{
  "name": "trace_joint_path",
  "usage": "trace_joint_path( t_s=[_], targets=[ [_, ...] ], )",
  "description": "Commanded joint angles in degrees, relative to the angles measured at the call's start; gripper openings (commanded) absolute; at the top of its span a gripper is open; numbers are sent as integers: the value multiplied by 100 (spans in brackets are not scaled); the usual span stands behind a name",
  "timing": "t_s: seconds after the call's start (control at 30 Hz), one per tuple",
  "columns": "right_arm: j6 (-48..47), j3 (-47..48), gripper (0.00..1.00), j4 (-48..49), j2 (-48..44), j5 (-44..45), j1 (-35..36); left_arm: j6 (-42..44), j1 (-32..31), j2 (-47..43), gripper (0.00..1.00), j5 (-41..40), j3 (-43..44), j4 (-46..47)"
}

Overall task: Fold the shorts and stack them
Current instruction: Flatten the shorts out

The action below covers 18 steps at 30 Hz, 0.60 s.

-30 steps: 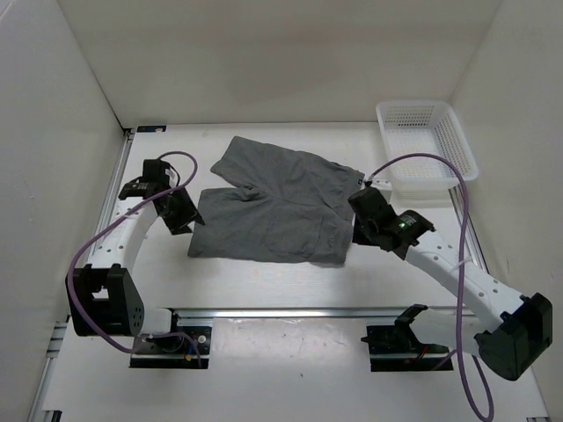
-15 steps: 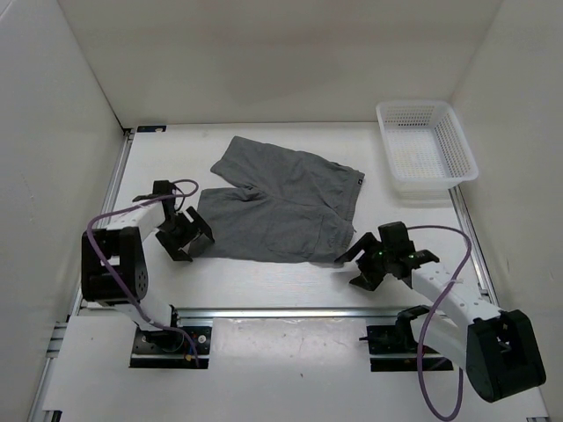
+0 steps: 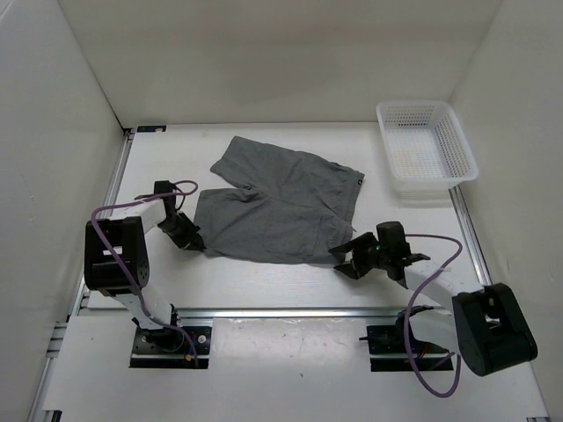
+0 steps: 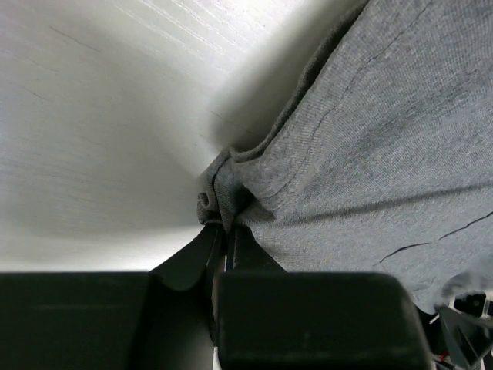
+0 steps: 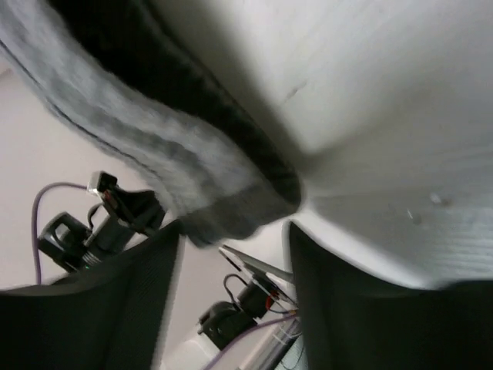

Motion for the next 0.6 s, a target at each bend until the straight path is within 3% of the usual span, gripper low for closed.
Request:
trace_joint_path(
  t_s=[0.0, 0.1, 0.13, 0.2, 0.37, 0.43, 0.57],
  targets=[
    [454, 269, 55, 632, 357, 176, 142, -23, -2, -150, 10, -134, 103, 193],
    [455, 506, 29, 756, 858, 457, 257, -76, -2, -387, 10, -20, 103, 193],
    [368, 742, 14, 677, 1016, 650, 257, -76, -2, -458, 10, 32, 103, 193],
    [-141, 1155, 2, 55, 1123, 818, 170, -76, 51, -660, 10, 120, 234, 193],
    [-2088, 3385, 0, -1586, 1210, 1336, -515, 169, 104, -837, 10, 551, 1331, -246],
    [-2716, 4839, 0, -2106, 1544, 1441, -779, 292, 104, -723, 10, 551, 2425, -632],
    [-3868, 6461, 0, -2987, 1905, 1513, -798, 293, 42, -722, 10, 411, 3793, -1292]
  ],
)
